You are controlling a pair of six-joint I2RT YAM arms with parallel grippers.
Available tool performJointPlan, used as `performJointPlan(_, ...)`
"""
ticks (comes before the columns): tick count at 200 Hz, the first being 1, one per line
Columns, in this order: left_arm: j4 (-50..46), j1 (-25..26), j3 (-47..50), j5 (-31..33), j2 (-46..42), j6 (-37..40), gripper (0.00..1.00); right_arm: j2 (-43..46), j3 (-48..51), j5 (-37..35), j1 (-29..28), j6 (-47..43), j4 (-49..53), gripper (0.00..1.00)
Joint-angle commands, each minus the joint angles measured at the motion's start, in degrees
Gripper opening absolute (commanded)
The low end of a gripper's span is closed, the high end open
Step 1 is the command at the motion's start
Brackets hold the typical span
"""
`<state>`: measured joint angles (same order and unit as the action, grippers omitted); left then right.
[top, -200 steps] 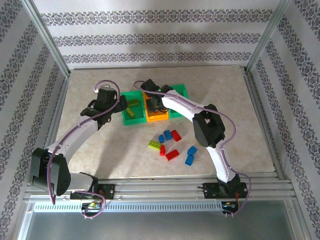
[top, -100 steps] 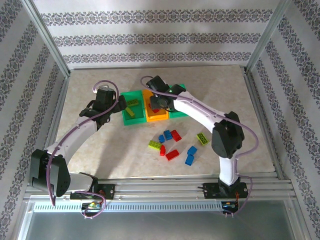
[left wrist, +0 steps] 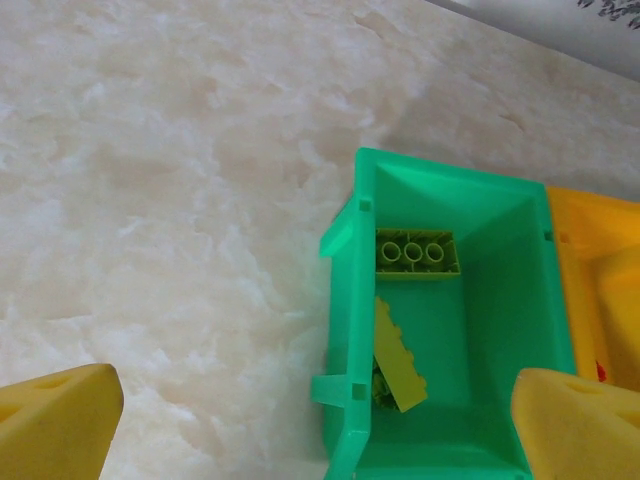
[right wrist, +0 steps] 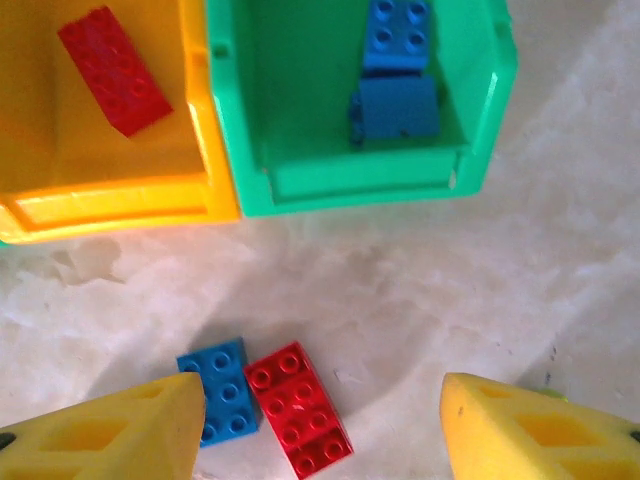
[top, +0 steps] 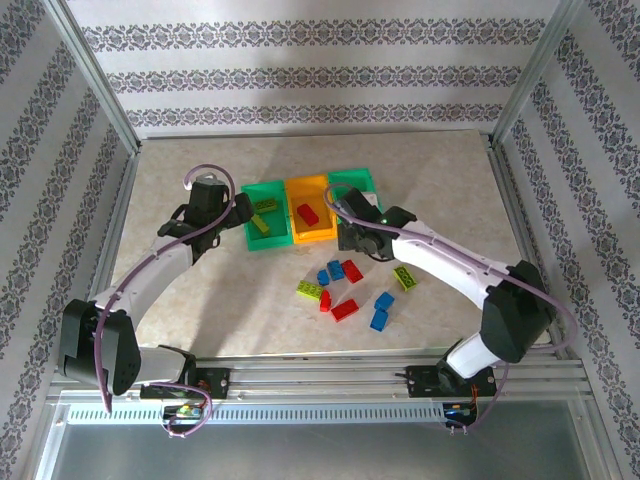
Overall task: Sort the legos into containers by color
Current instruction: Pick up the lego from the center of the table.
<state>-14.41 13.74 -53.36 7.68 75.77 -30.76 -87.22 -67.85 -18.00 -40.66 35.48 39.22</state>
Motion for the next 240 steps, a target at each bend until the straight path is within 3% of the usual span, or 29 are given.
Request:
performJointPlan(1,1.90,-0.89,1.29,-1.93,-1.56,-1.14,1.00,2.83,3.71,-0.50,-0.44,3.45,-0.46,0.63)
performJointPlan(105,2.20,-0.84,4.47,-2.40,-3.48,-1.67,1.00,-1.40,11.70,10.01,-3.25,2.40,-4.58,0.63)
performJointPlan(183,1.67,-0.84,3.67,-1.84,-3.33,-1.32,1.00,-10.27,9.86,11.30,-1.94,1.82,-4.24,0.61)
performJointPlan(240,1.85,-0.85,3.77,-2.04,-2.61,-1.48,1.00,-11.82,8.97,10.82,0.31,2.37,-5.12,0.57)
